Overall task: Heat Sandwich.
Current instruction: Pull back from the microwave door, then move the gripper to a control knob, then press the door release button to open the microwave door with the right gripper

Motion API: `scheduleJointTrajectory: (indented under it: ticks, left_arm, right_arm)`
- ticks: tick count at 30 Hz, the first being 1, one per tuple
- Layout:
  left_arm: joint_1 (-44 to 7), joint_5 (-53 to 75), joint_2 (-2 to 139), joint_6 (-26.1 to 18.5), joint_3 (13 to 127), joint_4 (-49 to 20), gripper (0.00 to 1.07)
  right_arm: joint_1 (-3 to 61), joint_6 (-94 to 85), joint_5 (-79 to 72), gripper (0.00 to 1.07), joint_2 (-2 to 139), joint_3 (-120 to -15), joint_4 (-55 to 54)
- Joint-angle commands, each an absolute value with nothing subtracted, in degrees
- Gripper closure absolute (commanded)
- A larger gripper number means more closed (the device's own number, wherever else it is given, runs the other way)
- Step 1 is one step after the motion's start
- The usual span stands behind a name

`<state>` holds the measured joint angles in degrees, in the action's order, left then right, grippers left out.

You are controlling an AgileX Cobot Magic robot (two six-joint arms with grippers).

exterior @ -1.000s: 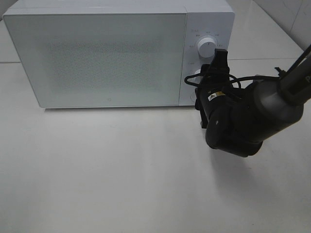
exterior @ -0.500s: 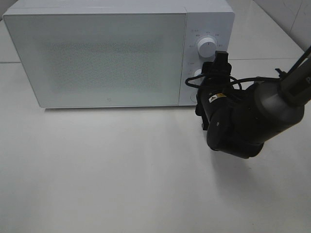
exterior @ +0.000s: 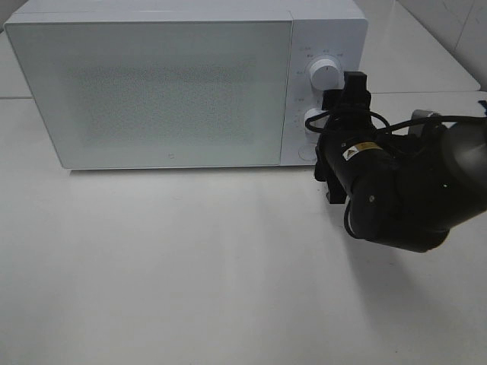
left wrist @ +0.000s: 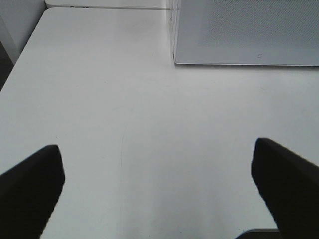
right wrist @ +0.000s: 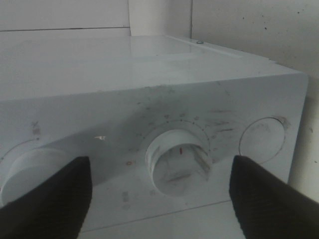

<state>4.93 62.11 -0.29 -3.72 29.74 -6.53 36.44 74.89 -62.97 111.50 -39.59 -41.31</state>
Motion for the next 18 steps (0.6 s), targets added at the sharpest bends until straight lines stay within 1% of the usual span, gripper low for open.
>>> scheduleJointTrajectory:
  ticks: [1, 9, 12, 13, 16, 18]
  left_arm:
    - [5.1, 61.4, -1.6, -3.4, 29.6, -6.6, 0.09]
    - [5.1, 61.4, -1.6, -3.4, 29.6, -6.6, 0.09]
    - [5.1, 61.4, -1.6, -3.4, 29.6, -6.6, 0.09]
    - [5.1, 61.4, -1.6, -3.4, 29.6, -6.6, 0.09]
    - [5.1, 61.4, -1.6, -3.4, 29.6, -6.6, 0.09]
    - [5.1, 61.4, -1.6, -3.4, 29.6, -6.6, 0.09]
  right_arm:
    - [36.1, 73.7, -60.3, 0.31, 107.6, -35.7, -37.7]
    - [36.1, 70.5, -53.9, 0.32, 101.7, -29.6, -32.7]
    - [35.9, 65.8, -46.9, 0.32, 98.0, -27.8, -29.8]
    - [35.9, 65.8, -46.9, 0.32, 98.0, -27.8, -29.8]
    - [35.9, 58.2, -39.0, 0.32, 94.5, -27.6, -26.6]
    - [35.9, 55.6, -37.4, 0.32, 93.6, -27.6, -26.3]
